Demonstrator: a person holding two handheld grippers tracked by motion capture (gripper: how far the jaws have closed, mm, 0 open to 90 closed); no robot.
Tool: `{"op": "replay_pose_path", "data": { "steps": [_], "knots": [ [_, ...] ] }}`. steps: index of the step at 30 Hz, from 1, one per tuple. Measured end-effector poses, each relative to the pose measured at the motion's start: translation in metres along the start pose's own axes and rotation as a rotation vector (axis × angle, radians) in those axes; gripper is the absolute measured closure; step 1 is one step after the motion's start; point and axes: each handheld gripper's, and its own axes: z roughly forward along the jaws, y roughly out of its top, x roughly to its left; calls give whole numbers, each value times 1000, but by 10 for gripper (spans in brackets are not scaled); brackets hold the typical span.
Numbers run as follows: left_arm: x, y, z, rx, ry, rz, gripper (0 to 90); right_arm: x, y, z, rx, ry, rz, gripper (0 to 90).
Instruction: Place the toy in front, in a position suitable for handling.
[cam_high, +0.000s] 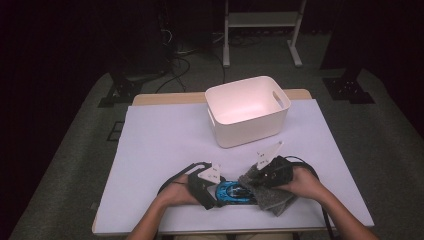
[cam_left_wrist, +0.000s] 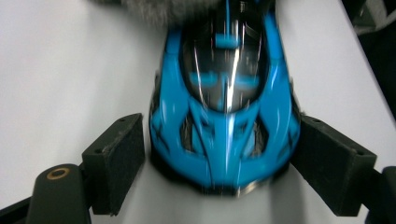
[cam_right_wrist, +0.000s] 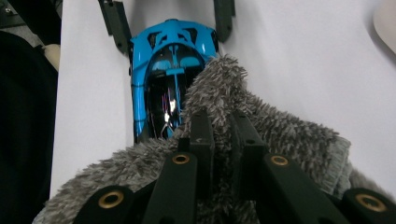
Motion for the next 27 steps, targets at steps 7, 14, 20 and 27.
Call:
{"op": "replay_pose_path", "data": {
  "steps": [7,14,20,27],
  "knots": [
    [1,-3,-4,-11,-11,3,251,-2,-17,-15,-6,-14,45,803],
    [2,-5,-4,-34,-20,8,263,0,0,-2,3,10,7,803],
    [3,-7,-2,-60,-26,2,263,-2,26,17,-12,51,-27,802],
    [4,-8,-2,-68,-33,0,264,-6,46,40,8,76,-48,803]
  ]
}}
